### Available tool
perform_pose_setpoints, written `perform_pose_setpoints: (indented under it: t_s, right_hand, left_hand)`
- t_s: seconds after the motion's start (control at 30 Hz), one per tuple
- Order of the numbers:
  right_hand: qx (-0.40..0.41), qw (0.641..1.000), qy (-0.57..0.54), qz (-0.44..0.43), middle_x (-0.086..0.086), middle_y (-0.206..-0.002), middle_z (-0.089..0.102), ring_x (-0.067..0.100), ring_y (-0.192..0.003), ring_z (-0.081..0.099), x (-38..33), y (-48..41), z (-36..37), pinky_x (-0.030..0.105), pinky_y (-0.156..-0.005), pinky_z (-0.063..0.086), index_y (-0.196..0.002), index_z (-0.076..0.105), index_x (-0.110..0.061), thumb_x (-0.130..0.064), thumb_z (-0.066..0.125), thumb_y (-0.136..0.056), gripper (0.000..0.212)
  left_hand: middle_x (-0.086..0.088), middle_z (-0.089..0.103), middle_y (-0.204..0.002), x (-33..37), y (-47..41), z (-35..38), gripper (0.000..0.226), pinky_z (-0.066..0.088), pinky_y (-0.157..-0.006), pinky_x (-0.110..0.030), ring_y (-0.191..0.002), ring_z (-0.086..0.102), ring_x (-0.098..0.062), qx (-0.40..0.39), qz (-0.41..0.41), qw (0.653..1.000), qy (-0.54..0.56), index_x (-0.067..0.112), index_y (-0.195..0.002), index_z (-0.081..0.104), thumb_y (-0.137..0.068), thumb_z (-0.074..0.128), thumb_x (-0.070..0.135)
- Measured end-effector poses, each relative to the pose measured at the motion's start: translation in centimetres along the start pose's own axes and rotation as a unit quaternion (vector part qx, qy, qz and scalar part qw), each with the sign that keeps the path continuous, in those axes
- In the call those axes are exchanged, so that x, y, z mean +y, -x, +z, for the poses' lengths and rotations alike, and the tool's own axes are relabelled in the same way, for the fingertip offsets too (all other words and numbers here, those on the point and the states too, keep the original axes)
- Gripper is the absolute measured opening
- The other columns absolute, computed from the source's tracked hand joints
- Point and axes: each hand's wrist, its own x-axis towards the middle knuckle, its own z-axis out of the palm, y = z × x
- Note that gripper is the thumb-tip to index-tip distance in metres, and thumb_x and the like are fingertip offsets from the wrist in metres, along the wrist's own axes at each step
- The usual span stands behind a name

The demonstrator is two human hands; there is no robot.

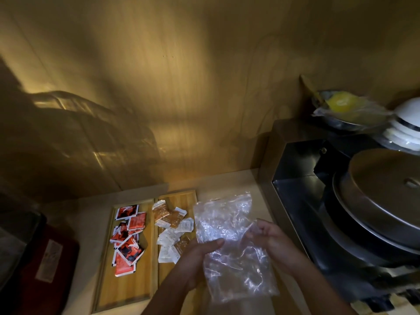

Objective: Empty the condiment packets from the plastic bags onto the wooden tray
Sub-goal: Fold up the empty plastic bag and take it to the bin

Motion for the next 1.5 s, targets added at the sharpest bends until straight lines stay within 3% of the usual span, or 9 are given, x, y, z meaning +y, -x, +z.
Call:
perform_pose_setpoints:
  t_s: [0.13, 0.27, 0.63, 0.83, 0.97, 1.17, 1.27, 1.33, 1.5]
  right_hand:
    - [0.010, 1.000, -0.012, -0.011, 0.011, -0.068, 0.067, 0.023, -0.065, 0.061, -0.1, 0.1, 0.6, 0.029, -0.062, 0.048, -0.077, 0.062, 0.003, -0.022, 0.076, -0.064, 0.032]
    - [0.044, 0.996, -0.070, -0.042, 0.005, -0.053, 0.058, 0.017, -0.049, 0.058, -1.1, 0.5, 1.7, 0.024, -0.049, 0.050, -0.064, 0.057, -0.004, -0.016, 0.076, -0.067, 0.023]
    - [0.104, 0.991, -0.072, -0.034, 0.006, -0.059, 0.067, 0.019, -0.054, 0.058, -0.4, 0.2, 3.4, 0.023, -0.051, 0.049, -0.071, 0.072, -0.009, -0.010, 0.065, -0.079, 0.010]
    - [0.083, 0.986, -0.141, -0.020, 0.001, -0.046, 0.060, 0.012, -0.043, 0.055, -0.4, 0.6, 3.5, 0.019, -0.045, 0.044, -0.064, 0.063, -0.003, -0.006, 0.058, -0.084, 0.020]
    - [-0.013, 0.993, -0.119, 0.006, 0.011, -0.086, 0.076, 0.020, -0.076, 0.073, -0.2, 1.1, 3.7, 0.024, -0.062, 0.057, -0.086, 0.074, -0.006, -0.009, 0.068, -0.070, 0.017]
    - [0.014, 0.992, -0.102, 0.069, 0.026, -0.073, 0.066, 0.027, -0.054, 0.062, 0.5, 1.5, 3.6, 0.028, -0.046, 0.053, -0.083, 0.066, 0.012, -0.012, 0.078, -0.058, 0.036]
    - [0.008, 0.992, -0.118, 0.050, 0.013, -0.057, 0.063, 0.020, -0.044, 0.058, -0.1, 2.0, 4.0, 0.028, -0.041, 0.051, -0.063, 0.068, -0.002, -0.010, 0.074, -0.063, 0.010]
    - [0.010, 0.992, -0.119, 0.034, 0.006, -0.049, 0.060, 0.017, -0.041, 0.056, -0.5, 2.0, 4.3, 0.030, -0.040, 0.053, -0.048, 0.065, -0.012, -0.005, 0.071, -0.069, 0.022]
    - [0.011, 0.993, -0.118, 0.021, 0.011, -0.061, 0.064, 0.022, -0.051, 0.058, -0.2, 1.7, 5.0, 0.030, -0.048, 0.051, -0.061, 0.069, -0.009, -0.010, 0.077, -0.061, 0.008]
  left_hand:
    - [-0.028, 0.071, -0.101, 1.7, 1.2, 0.2, 0.022, 0.058, -0.062, -0.029, -0.081, 0.071, -0.032, 0.043, 0.075, 0.994, -0.059, -0.008, -0.097, 0.069, -0.077, 0.067, 0.003]
    - [-0.022, 0.074, -0.095, 2.4, 2.2, 0.3, 0.020, 0.059, -0.069, -0.033, -0.083, 0.072, -0.032, 0.042, 0.087, 0.992, -0.083, -0.006, -0.096, 0.068, -0.076, 0.068, -0.002]
    - [-0.009, 0.073, -0.106, 3.9, 3.8, -0.7, 0.032, 0.051, -0.091, -0.043, -0.102, 0.066, -0.025, 0.092, 0.165, 0.975, -0.115, 0.015, -0.100, 0.071, -0.087, 0.057, 0.041]
    - [0.000, 0.065, -0.060, 2.9, 4.5, -1.9, 0.014, 0.044, -0.048, -0.020, -0.056, 0.061, -0.014, 0.032, 0.134, 0.976, -0.171, 0.011, -0.071, 0.060, -0.083, 0.066, 0.012]
    - [-0.012, 0.064, -0.072, 2.8, 4.9, -1.8, 0.028, 0.048, -0.066, -0.034, -0.066, 0.060, -0.022, 0.046, 0.155, 0.976, -0.145, -0.006, -0.083, 0.059, -0.083, 0.065, 0.021]
    - [-0.014, 0.057, -0.072, 3.1, 5.5, -2.0, 0.016, 0.043, -0.065, -0.035, -0.067, 0.053, -0.023, 0.079, 0.166, 0.973, -0.143, 0.005, -0.079, 0.061, -0.088, 0.060, 0.018]
    - [-0.002, 0.056, -0.059, 2.8, 5.4, -2.4, 0.032, 0.041, -0.061, -0.031, -0.058, 0.052, -0.016, 0.081, 0.161, 0.971, -0.158, 0.021, -0.058, 0.056, -0.090, 0.056, 0.022]
    - [0.003, 0.057, -0.056, 2.9, 5.6, -2.2, 0.033, 0.041, -0.055, -0.025, -0.054, 0.052, -0.011, 0.079, 0.159, 0.971, -0.158, 0.022, -0.058, 0.059, -0.091, 0.056, 0.021]
    - [0.002, 0.063, -0.058, 3.2, 6.2, -2.5, 0.020, 0.043, -0.049, -0.019, -0.048, 0.057, -0.005, 0.057, 0.158, 0.970, -0.175, 0.011, -0.073, 0.060, -0.092, 0.055, 0.018]
